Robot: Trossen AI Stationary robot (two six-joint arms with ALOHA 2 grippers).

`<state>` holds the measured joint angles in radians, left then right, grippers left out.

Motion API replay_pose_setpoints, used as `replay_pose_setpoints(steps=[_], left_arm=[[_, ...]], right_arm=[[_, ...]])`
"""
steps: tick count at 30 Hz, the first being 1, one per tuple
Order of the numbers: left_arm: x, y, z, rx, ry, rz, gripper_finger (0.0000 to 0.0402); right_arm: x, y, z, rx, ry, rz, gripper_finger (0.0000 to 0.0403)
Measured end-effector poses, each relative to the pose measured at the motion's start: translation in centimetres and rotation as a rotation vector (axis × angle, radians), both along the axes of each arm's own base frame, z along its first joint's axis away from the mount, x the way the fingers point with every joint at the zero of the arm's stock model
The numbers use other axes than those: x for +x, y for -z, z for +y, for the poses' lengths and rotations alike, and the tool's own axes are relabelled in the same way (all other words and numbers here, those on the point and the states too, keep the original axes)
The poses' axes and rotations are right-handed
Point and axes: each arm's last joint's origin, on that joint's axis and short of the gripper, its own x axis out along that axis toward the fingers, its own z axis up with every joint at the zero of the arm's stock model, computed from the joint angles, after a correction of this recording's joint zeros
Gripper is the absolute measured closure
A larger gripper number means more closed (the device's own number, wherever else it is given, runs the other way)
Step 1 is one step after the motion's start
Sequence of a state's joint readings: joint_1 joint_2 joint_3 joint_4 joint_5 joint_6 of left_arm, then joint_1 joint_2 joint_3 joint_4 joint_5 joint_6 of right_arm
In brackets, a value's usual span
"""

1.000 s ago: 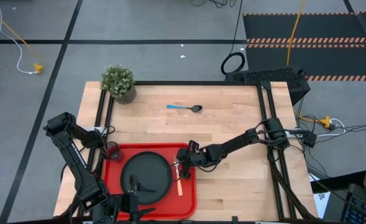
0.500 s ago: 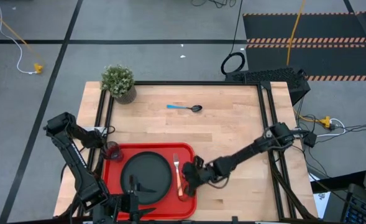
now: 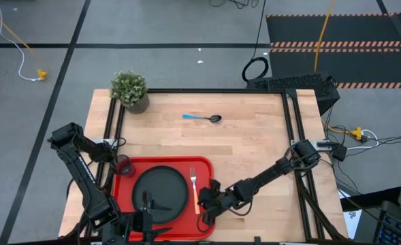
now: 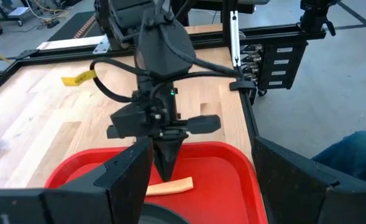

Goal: Pick and place plate/cup/fork/spoon on tray
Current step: Put the orange fork on the red serving tray on the right side of the black plate

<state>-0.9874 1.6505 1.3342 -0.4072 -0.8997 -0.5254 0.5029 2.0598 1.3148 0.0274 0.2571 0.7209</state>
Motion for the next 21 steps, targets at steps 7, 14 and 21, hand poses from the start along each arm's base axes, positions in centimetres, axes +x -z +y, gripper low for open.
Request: replay_pose_setpoints(steps=[7, 14, 21], left_arm=[[0.0, 0.0, 0.0, 0.004, 0.002, 0.0, 0.0124], [0.0, 0.0, 0.0, 0.004, 0.002, 0.001, 0.0124], [0.0, 0.1, 0.0, 0.008, 0.001, 0.004, 0.0124]], right_arm=[[-0.2, 0.1, 0.2, -0.008, -0.007, 0.008, 0.0403], [0.4, 1.7, 0.3, 0.011, -0.023, 0.005, 0.0403], [0.7, 2.1, 0.2, 0.013, -0.023, -0.002, 0.0403]])
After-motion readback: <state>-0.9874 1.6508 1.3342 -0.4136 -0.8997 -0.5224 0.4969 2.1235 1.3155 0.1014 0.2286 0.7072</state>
